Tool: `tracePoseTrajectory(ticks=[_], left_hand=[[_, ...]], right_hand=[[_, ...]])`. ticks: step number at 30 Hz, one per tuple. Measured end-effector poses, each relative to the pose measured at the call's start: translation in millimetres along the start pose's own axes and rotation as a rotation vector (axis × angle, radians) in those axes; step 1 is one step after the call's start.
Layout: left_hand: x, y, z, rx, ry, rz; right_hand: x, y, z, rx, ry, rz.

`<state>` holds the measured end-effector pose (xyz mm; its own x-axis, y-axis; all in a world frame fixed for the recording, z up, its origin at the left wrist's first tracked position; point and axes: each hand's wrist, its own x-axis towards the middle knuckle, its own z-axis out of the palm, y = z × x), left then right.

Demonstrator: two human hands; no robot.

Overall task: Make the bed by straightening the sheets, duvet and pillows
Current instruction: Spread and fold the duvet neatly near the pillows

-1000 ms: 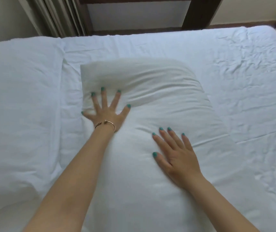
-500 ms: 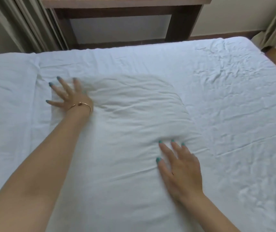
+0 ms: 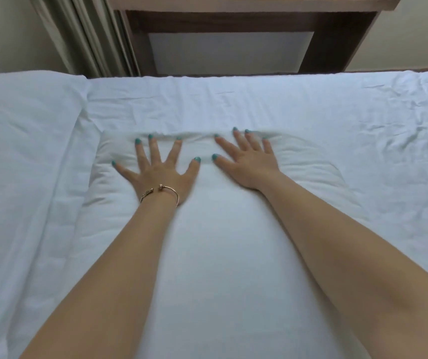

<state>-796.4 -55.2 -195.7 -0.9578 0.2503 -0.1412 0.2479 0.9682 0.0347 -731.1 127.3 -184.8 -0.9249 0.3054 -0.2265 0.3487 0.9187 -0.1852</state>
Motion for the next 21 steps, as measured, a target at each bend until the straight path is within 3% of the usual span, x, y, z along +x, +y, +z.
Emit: tracePoseTrajectory(ticks=[7,10,14,18,21], left_hand=[[13.6,-8.4,0.9,-0.065,-0.001,-0.074],[27.7,-26.0,-1.6,-0.152,0.038,-0.196],[39.7,-41.4,-2.2,-0.263,-0.021,-0.264],[27.2,-54.3,-29.6,-0.379,-0.067,-0.341],[-7.7,-48.3,-53.9,-0.177,-0.085,-0.270]], right_hand=[[12.8,60.1,11.9,-0.054,0.023,0.344],[13.7,90.4,8.2,-0.046,-0.001,0.497],[-6.8,92.2,14.7,0.001,0.127,0.787],[-66.6,87.1,7.2,0.025,0.013,0.677],[-122.1,59.1,2.8,0.134,-0.034,0.531]])
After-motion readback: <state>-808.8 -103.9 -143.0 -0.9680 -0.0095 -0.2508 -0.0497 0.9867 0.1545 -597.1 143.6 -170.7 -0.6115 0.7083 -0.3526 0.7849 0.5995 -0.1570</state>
